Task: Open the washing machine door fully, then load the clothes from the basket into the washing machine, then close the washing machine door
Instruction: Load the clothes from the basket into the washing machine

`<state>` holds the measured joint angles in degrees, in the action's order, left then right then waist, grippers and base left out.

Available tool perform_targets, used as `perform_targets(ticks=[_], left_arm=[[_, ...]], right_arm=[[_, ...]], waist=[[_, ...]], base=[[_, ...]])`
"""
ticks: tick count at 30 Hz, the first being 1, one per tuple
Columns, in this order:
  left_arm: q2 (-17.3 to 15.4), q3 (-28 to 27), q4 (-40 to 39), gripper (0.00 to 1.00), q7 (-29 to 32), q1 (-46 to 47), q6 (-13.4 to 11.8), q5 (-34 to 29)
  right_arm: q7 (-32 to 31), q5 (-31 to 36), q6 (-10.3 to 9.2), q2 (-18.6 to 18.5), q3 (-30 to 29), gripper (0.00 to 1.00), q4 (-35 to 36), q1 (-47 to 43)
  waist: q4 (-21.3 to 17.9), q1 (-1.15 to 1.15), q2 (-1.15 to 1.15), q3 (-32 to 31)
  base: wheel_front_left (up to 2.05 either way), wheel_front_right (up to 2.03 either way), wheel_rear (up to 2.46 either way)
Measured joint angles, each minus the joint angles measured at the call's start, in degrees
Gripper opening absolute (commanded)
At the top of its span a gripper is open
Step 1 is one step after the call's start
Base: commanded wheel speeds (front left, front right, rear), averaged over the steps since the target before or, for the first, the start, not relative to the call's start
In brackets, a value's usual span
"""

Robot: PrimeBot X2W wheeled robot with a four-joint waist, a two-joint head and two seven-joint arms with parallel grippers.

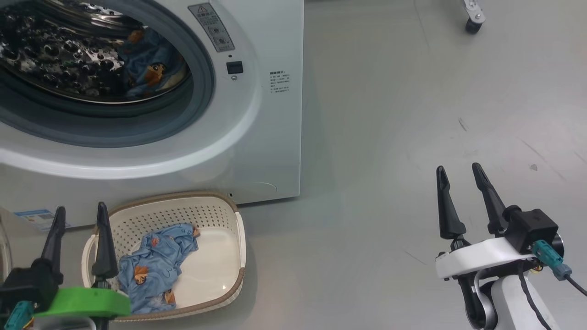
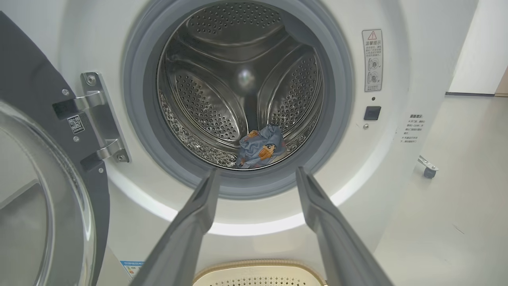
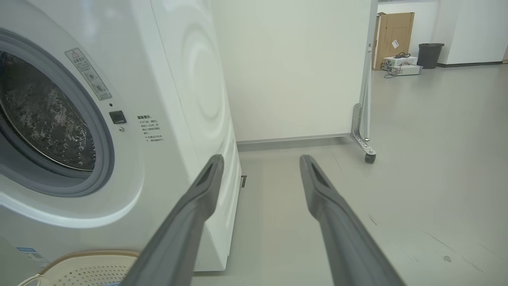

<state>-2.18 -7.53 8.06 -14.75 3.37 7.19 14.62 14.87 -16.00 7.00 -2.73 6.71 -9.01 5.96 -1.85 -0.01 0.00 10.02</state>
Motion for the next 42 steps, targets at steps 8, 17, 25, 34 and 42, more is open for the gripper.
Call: perform_targets(ticks=[8,17,25,34,42], left_arm=[[0.01,0.3,-2.11,1.0,0.03,-4.91,0.0,-0.21],[0.01,1.16,-3.61,1.0,0.03,-8.27,0.0,-0.18],[0.0,2.14,-5.32,1.0,0.04,-8.95,-0.18,0.31],[0.0,2.53,-6.43,1.0,0.04,-8.99,-1.93,0.09],[0.0,3.36,-6.59,1.0,0.04,-9.1,-2.42,0.78]], right_arm=[[0.0,0.59,0.0,0.14,-0.38,1.0,0.08,-2.86],[0.0,2.11,0.0,0.19,-0.94,1.0,1.49,-3.42],[0.0,2.45,-0.01,0.22,-1.35,1.0,2.19,-4.5],[0.0,2.49,-0.01,0.24,-1.62,1.0,2.61,-5.31],[0.0,2.54,-0.01,0.25,-1.55,1.0,2.75,-5.31]], waist=[[0.22,0.0,0.0,-3.53],[0.0,0.0,0.0,-5.41],[0.18,0.0,0.0,-5.37],[0.6,0.0,0.0,-4.93],[0.7,0.0,0.0,-5.13]], base=[[0.0,0.0,0.0],[0.0,0.0,0.0],[0.0,0.0,0.0],[0.0,0.0,0.0],[0.0,0.0,0.0]])
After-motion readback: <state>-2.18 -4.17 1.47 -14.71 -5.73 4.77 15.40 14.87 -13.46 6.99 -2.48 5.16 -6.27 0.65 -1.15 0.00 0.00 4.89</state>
